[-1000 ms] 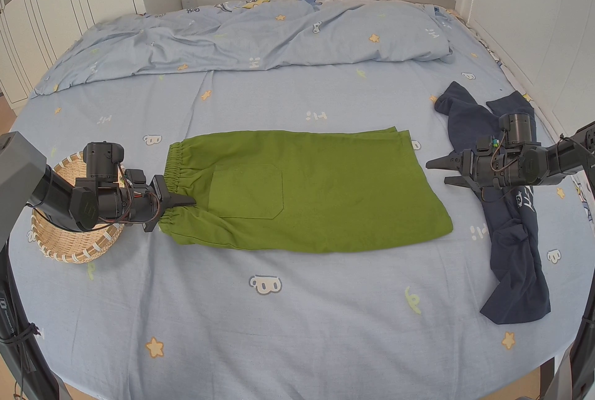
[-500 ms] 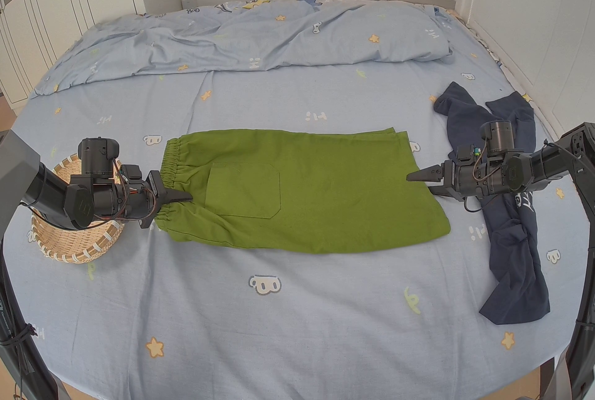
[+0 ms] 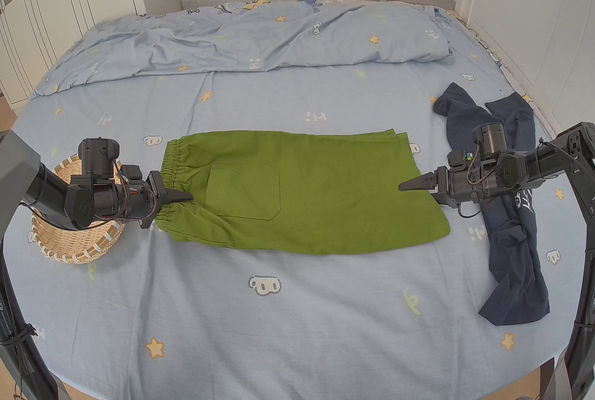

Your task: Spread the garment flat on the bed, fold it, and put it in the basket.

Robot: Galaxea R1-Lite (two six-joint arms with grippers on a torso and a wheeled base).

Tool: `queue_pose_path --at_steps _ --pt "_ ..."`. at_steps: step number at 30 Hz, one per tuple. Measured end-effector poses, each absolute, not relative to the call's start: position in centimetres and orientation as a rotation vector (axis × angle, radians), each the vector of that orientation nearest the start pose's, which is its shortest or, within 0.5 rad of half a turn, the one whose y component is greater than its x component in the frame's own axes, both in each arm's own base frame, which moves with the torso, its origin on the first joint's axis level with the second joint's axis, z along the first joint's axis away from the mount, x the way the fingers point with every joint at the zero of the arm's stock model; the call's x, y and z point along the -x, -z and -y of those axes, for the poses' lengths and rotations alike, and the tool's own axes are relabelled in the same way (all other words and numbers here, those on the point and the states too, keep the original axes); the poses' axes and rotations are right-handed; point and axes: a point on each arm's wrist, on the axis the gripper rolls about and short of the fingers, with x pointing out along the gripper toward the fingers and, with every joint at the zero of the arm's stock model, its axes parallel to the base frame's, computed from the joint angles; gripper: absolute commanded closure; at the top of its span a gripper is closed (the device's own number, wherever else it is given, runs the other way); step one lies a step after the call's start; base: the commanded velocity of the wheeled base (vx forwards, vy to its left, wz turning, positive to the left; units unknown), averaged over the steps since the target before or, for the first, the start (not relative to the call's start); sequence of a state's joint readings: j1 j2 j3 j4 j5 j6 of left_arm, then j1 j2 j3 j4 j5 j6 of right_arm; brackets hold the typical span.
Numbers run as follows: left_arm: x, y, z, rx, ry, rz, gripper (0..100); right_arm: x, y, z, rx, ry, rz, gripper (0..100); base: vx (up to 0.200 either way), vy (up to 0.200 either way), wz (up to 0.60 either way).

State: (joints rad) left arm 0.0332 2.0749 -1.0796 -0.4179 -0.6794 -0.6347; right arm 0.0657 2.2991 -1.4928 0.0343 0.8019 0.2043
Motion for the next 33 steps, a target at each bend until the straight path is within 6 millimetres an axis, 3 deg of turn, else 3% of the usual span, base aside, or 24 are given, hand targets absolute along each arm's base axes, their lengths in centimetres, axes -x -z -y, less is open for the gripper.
queue_pose_path --at_steps 12,27,33 --pt "-38.6 -10.2 0.1 0.803 0.435 -0.743 100 -43.9 -8.2 -2.5 -0.563 -0.769 -0.904 100 0.0 0.0 0.0" --pt "-38.6 -10.2 0.1 0.804 0.432 -0.746 100 -43.8 -8.4 -2.3 -0.582 -0.78 -0.91 100 0.0 0.0 0.0" --pt "-38.2 -10.0 -0.1 0.822 0.405 -0.806 100 -42.4 -10.7 -2.1 -0.604 -0.761 -0.955 100 0.0 0.0 0.0"
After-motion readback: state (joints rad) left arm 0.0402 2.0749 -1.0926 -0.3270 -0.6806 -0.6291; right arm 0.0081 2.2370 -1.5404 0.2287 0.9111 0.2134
